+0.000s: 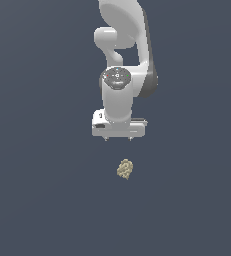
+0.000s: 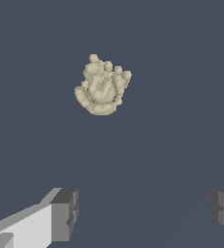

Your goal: Pick up the object and move it to a goal position.

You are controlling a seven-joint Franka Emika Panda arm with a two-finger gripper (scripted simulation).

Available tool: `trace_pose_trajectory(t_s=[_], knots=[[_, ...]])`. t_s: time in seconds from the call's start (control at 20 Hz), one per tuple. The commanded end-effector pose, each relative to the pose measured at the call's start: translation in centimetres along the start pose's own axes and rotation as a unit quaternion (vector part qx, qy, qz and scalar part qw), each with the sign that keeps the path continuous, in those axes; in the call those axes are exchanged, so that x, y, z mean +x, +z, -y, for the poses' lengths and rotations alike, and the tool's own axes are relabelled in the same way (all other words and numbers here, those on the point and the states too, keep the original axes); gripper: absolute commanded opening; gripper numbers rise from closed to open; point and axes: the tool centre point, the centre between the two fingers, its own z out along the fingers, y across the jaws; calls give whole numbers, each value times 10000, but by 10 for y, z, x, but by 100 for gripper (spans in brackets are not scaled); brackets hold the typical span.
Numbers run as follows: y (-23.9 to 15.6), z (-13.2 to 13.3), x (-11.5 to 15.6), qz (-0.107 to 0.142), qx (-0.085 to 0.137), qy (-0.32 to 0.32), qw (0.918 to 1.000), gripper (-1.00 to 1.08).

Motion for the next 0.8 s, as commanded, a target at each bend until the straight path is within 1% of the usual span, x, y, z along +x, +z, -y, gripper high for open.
trace_pose_trajectory(t_s=[0.0, 0.4, 0.75], knots=[[2, 1, 5, -8, -3, 108, 9999, 100], [12, 9, 32, -60, -22, 735, 9973, 100], [27, 20, 63, -135, -54, 1505, 9885, 100]])
